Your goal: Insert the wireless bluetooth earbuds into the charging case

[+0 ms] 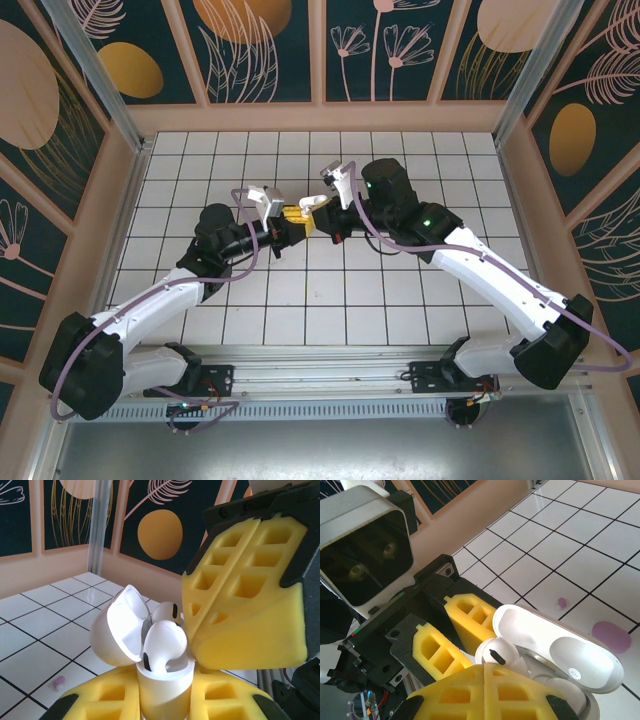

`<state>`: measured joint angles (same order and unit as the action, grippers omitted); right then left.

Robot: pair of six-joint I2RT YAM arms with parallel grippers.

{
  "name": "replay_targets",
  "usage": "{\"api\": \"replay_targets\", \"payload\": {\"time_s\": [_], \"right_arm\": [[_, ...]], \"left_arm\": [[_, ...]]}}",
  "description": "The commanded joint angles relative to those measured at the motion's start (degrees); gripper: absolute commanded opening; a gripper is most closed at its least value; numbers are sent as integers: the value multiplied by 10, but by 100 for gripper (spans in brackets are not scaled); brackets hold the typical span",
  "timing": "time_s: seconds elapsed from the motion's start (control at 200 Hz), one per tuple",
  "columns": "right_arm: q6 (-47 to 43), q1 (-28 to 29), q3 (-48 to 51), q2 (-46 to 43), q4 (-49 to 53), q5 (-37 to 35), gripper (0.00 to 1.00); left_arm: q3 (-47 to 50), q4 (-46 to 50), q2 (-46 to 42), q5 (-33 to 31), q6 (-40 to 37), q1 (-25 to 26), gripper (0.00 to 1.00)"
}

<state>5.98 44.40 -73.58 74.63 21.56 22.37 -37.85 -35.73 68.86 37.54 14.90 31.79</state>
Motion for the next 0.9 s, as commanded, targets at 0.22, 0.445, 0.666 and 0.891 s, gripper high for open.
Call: {"api": "replay_targets", "payload": {"time_s": [0.22,0.445,0.666,0.891], "right_arm": [[-10,-10,-5,-5,19,13,0],[0,-9,-21,-28,12,54,0],[29,-35,-70,-36,11,111,1],[82,-106,-58,-28,13,122,19]], "left_arm": [[-16,-7,-7,20,-4,1,0],[-14,-1,-7,19,-15,2,0],[-13,-4,-3,42,-43,1,0],[5,-22,-20,47,-69,1,0]]}}
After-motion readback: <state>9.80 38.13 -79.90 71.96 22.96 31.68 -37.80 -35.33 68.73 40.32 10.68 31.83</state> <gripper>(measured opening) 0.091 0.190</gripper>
